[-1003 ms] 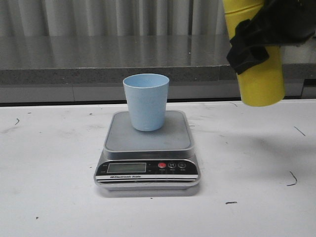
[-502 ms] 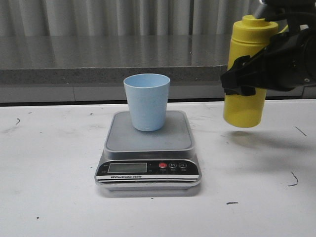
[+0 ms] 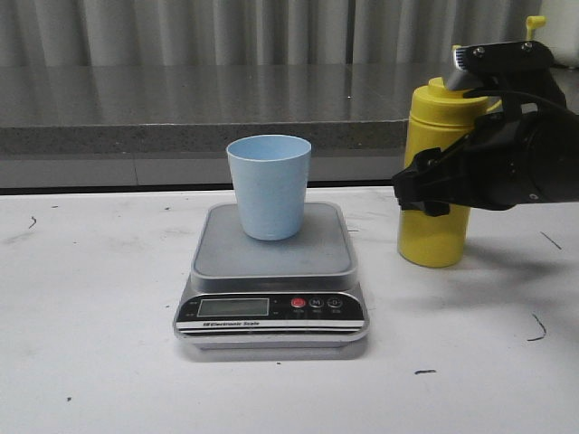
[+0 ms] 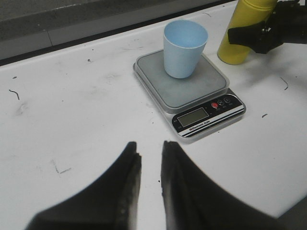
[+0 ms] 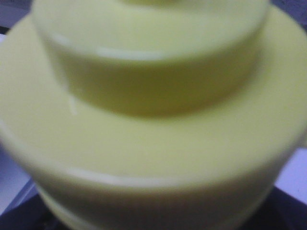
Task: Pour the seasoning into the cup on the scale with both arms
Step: 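Turn the yellow bottle upright and lower it to the table with the right gripper, then open the right gripper and withdraw it from the bottle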
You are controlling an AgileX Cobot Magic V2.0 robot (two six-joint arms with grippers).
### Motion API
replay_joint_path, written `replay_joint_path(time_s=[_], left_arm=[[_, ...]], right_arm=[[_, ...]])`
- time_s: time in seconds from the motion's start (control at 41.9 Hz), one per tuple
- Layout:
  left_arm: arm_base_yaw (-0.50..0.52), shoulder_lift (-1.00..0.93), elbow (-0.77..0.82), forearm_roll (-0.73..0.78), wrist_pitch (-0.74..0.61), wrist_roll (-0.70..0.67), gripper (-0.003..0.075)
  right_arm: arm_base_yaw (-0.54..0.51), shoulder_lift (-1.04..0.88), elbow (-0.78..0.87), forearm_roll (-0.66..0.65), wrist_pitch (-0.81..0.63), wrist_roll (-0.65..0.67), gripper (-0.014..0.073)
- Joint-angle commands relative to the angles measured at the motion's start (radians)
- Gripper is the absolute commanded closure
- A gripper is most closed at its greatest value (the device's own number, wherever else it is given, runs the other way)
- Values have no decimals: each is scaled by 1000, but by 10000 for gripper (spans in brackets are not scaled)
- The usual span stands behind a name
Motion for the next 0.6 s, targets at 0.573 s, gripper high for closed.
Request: replay_joint_path(time_s=[0.573], left_arm=[[-2,3,-25,-5,-72,-5,608]], right_arm=[[29,-345,-27,12,616,2,-53]])
